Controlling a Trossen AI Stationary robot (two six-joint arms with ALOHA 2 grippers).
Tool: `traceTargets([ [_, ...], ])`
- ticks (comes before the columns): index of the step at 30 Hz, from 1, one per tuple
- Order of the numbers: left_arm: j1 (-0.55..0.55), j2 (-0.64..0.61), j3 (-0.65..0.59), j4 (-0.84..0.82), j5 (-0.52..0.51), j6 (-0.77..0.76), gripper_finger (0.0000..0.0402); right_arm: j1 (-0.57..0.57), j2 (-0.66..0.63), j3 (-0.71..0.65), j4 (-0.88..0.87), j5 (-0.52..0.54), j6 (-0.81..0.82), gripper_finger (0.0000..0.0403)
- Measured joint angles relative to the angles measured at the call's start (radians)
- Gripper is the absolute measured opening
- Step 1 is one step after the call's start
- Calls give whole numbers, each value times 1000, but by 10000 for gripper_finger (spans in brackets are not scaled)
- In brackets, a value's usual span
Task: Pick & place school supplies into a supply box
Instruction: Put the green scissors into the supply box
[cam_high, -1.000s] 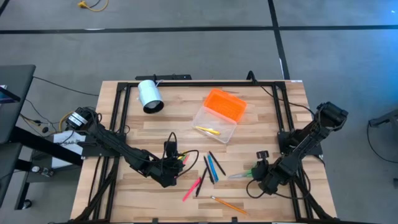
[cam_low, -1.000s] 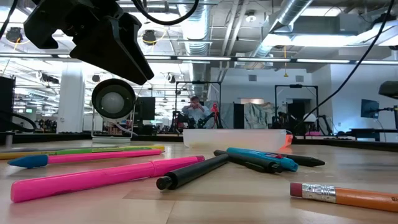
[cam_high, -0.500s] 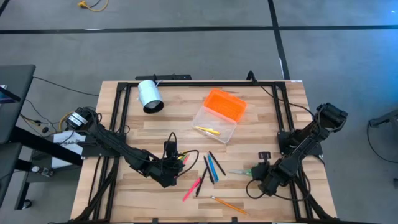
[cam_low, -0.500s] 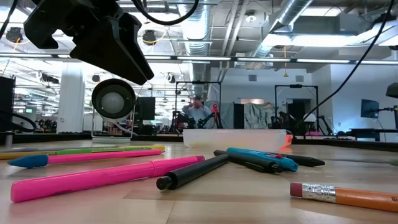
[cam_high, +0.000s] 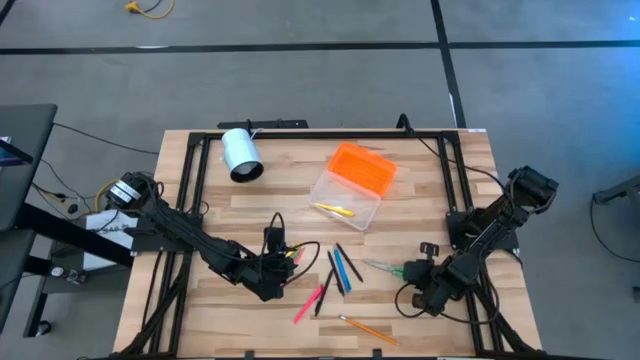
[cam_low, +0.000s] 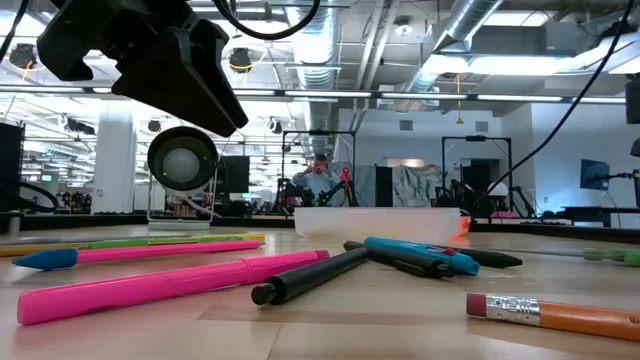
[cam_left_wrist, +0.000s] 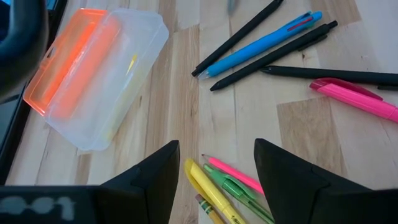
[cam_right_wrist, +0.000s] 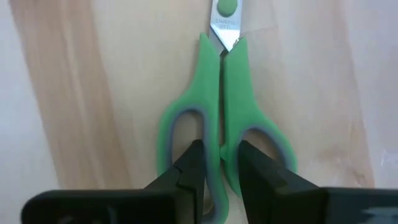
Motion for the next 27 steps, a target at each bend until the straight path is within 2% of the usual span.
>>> traceTargets([
  [4,0,0,0,0,-1,4,199,0,0,0,-1,39,31,50],
  [19,0,0,0,0,-21,4,199,-1,-2,1,-18,60,26,51],
  [27,0,0,0,0,-31,4,199,0,0,35,-125,68,25,50],
])
